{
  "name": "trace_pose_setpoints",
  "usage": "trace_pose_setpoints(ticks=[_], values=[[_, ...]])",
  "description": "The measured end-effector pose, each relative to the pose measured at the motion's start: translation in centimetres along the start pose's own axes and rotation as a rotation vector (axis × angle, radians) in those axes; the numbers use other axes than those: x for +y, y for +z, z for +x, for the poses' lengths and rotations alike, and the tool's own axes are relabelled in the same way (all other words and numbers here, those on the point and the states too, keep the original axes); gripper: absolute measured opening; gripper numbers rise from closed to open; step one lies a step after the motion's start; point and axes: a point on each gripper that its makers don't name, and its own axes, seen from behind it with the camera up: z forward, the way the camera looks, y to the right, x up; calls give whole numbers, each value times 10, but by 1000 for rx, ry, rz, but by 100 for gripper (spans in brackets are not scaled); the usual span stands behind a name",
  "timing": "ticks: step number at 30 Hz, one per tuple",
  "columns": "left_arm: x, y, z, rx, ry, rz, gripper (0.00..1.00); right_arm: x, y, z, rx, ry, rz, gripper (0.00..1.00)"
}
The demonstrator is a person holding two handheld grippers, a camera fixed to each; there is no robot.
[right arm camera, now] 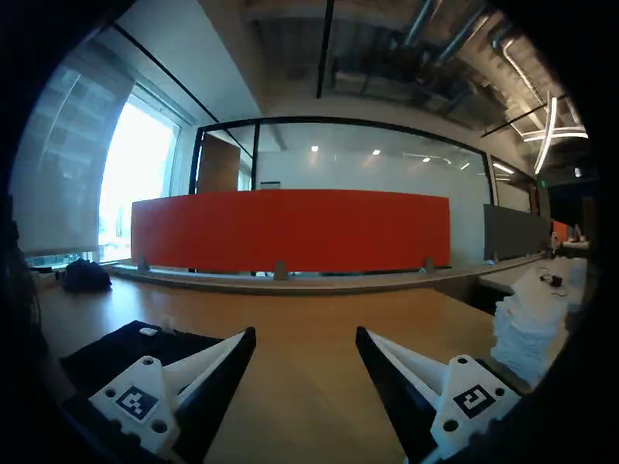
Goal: Fold towel
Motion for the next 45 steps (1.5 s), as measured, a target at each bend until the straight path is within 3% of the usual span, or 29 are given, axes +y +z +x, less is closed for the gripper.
trace_pose_setpoints(ticks=[14,17,23,36,45], values=[[1,1,-2,-21,1,2,95,0,0,5,-11,2,-8,100],[2,0,11,-18,-5,4,95,-1,-1,17,-9,3,-10,100],[3,-4,52,-20,-11,5,95,-2,-2,58,-8,-19,-11,100],[5,-11,167,-22,-19,-7,95,-15,-5,175,9,-32,-10,100],[6,-10,211,-28,-21,-19,95,-14,-8,217,5,-16,-29,100]])
